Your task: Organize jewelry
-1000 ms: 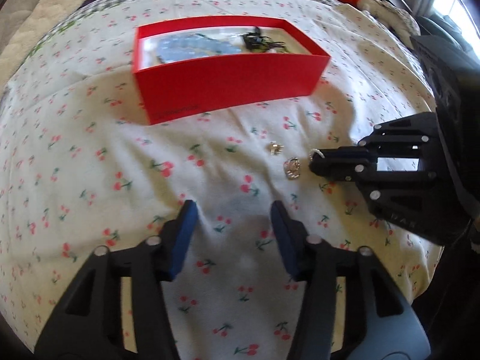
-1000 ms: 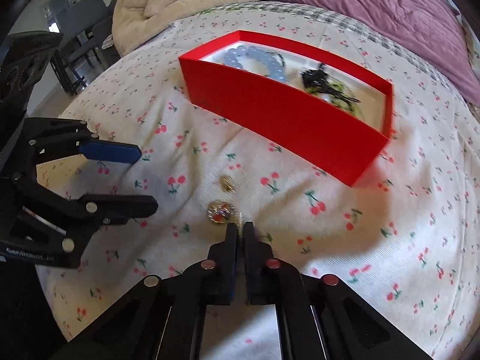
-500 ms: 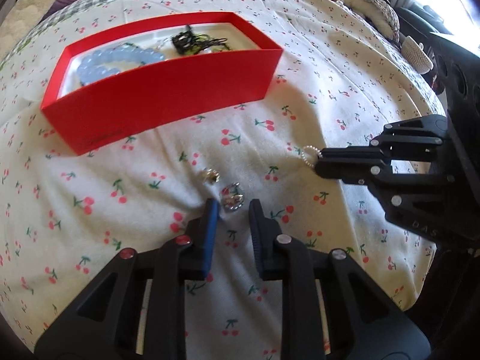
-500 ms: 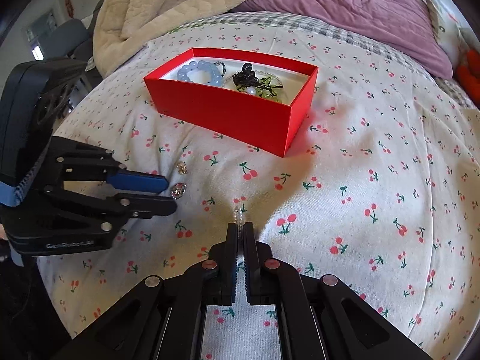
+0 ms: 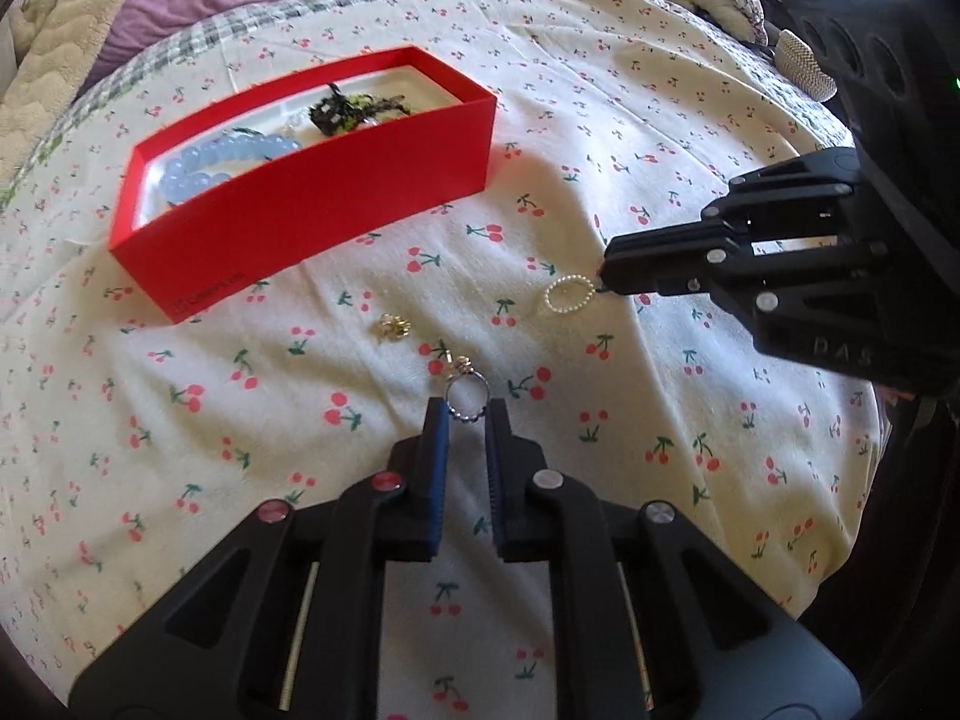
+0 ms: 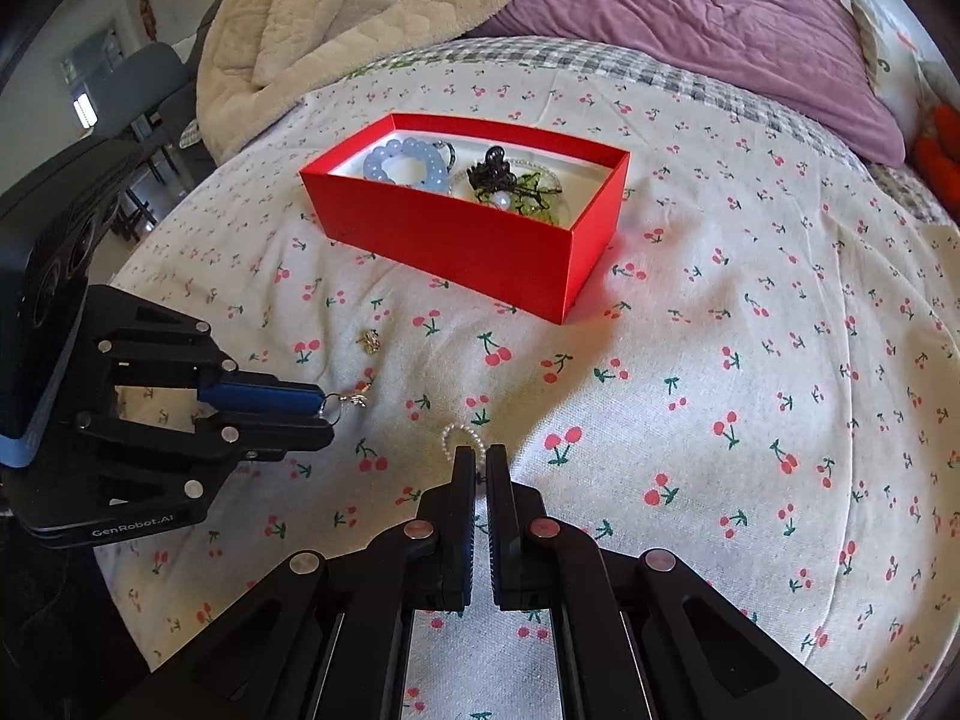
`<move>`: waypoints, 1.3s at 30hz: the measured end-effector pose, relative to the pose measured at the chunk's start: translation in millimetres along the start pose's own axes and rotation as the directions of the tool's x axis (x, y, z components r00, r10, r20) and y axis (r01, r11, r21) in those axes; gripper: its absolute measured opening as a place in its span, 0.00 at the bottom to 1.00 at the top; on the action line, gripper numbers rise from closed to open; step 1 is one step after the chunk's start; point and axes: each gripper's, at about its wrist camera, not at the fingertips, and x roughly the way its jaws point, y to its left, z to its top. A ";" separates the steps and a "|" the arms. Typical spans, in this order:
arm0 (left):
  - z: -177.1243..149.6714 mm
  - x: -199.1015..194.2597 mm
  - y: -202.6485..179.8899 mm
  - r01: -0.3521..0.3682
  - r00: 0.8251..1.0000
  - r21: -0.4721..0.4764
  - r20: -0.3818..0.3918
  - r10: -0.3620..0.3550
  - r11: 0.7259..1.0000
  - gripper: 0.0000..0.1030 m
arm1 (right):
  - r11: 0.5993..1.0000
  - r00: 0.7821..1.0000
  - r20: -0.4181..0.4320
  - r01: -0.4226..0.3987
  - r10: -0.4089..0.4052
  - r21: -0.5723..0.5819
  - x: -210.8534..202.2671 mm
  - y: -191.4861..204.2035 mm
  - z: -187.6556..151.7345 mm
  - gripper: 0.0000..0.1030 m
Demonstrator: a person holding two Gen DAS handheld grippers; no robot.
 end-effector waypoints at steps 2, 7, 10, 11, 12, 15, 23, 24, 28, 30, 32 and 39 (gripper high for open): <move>-1.1 -6.5 3.0 0.002 1.000 -0.006 0.008 -0.002 1.000 0.13 | 1.000 1.000 0.004 -0.004 0.004 0.003 -2.4 0.2 1.0 0.03; -6.8 -16.2 10.2 -0.011 1.000 -0.016 0.010 0.011 1.000 0.13 | 1.000 1.000 0.004 -0.021 0.021 -0.002 -3.4 1.7 -0.4 0.10; -10.6 -15.0 17.2 -0.022 1.000 -0.040 -0.003 0.021 0.999 0.13 | 0.999 1.000 0.006 0.005 -0.005 -0.044 -2.2 7.4 -0.4 0.12; -11.5 -13.7 18.8 -0.025 1.000 -0.047 -0.010 0.024 0.999 0.13 | 0.999 1.000 0.006 0.009 -0.009 -0.050 -0.7 8.4 0.0 0.13; -12.8 -13.0 20.5 -0.028 0.999 -0.051 -0.017 0.028 0.998 0.13 | 0.999 1.000 0.003 0.008 -0.008 -0.050 0.9 9.1 0.3 0.13; -16.3 -12.6 24.2 -0.042 0.999 -0.060 -0.026 0.040 0.997 0.13 | 0.999 1.000 -0.011 -0.004 0.004 -0.048 6.4 11.9 1.9 0.13; -21.6 -10.8 32.4 -0.046 0.998 -0.088 -0.047 0.042 0.995 0.13 | 0.998 0.999 -0.036 -0.017 0.015 -0.053 18.1 18.1 7.1 0.48; -22.3 -10.0 33.7 -0.049 0.998 -0.090 -0.049 0.044 0.995 0.13 | 0.998 0.999 -0.032 -0.017 0.015 -0.052 18.0 18.3 6.9 0.55; -23.3 -7.5 38.0 -0.049 0.997 -0.106 -0.059 0.043 0.993 0.13 | 0.997 0.999 -0.036 -0.002 -0.001 -0.073 24.6 20.4 7.7 0.59; -22.9 -7.3 38.3 -0.050 0.997 -0.108 -0.059 0.044 0.993 0.13 | 0.997 0.999 -0.049 0.006 -0.010 -0.082 31.1 20.5 7.4 0.58; -22.8 -7.3 38.3 -0.051 0.997 -0.105 -0.060 0.045 0.993 0.13 | 0.995 0.999 -0.045 0.022 -0.027 -0.099 35.5 21.9 6.2 0.55; -20.2 -5.8 40.7 -0.064 0.996 -0.114 -0.062 0.057 0.991 0.13 | 0.989 0.995 -0.025 0.098 -0.102 -0.111 37.9 20.1 3.2 0.19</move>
